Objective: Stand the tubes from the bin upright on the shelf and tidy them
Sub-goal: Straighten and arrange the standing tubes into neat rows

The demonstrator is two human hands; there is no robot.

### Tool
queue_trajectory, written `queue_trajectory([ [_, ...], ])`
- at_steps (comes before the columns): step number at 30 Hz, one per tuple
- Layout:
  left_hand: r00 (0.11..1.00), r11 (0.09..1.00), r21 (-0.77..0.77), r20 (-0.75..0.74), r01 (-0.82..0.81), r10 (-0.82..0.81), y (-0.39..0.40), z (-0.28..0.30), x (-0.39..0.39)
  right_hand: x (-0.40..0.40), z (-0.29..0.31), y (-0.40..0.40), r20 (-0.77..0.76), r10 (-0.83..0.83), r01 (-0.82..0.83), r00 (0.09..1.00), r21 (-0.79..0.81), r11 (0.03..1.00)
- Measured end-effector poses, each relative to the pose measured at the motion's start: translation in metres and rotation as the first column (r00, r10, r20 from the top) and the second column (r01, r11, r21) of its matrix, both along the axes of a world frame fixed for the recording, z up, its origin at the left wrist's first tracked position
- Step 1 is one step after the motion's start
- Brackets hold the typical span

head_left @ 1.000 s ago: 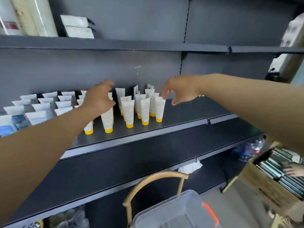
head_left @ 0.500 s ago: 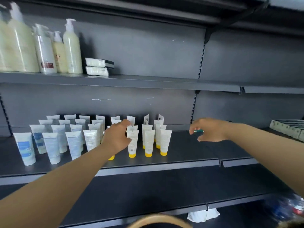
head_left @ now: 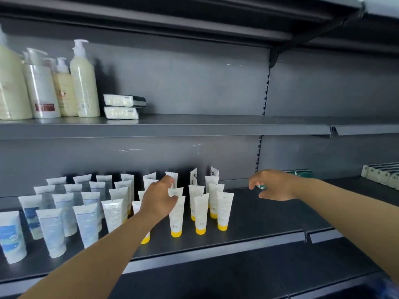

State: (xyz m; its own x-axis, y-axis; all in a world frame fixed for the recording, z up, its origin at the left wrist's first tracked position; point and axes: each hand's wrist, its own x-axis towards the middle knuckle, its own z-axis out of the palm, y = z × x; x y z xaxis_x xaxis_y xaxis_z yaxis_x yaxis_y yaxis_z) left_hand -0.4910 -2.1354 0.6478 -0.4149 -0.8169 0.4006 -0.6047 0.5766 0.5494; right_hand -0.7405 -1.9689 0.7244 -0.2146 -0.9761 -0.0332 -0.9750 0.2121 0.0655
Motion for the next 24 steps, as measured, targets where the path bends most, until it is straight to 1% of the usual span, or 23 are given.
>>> queue_trajectory([
  [3, 0.998, 1.0, 0.021, -0.06, -0.006, 0.007, -0.016, 0.006, -0.017, -0.022, 0.001, -0.012, 0.081, -0.033, 0.038, 0.996, -0.061, 0.997],
  [6, 0.991, 0.996, 0.079, -0.13, -0.028, 0.038, -0.035, 0.014, -0.04, -0.044, 0.0, -0.035, 0.157, -0.032, 0.05, 0.987, -0.111, 0.993],
  [8, 0.988, 0.991, 0.126, -0.135, -0.051, 0.068, -0.045, 0.02, -0.059, -0.06, -0.003, -0.059, 0.222, -0.021, 0.06, 0.975, -0.169, 0.984],
  [10, 0.988, 0.986, 0.143, -0.112, -0.086, 0.102, -0.058, 0.022, -0.081, -0.074, -0.008, -0.088, 0.303, -0.009, 0.084, 0.953, -0.233, 0.969],
  [12, 0.987, 0.98, 0.145, -0.069, -0.136, 0.147, -0.072, 0.021, -0.102, -0.083, -0.015, -0.117, 0.347, -0.009, 0.106, 0.938, -0.262, 0.959],
  [15, 0.984, 0.978, 0.117, -0.026, -0.172, 0.176, -0.096, 0.012, -0.128, -0.092, -0.027, -0.157, 0.379, 0.0, 0.104, 0.925, -0.254, 0.961],
  [18, 0.985, 0.977, 0.13, 0.002, -0.169, 0.17, -0.114, 0.0, -0.145, -0.1, -0.042, -0.187, 0.399, 0.013, 0.094, 0.917, -0.248, 0.964],
  [24, 0.981, 0.97, 0.142, 0.041, -0.195, 0.191, -0.14, -0.021, -0.157, -0.111, -0.058, -0.229, 0.408, 0.012, 0.09, 0.913, -0.229, 0.969],
])
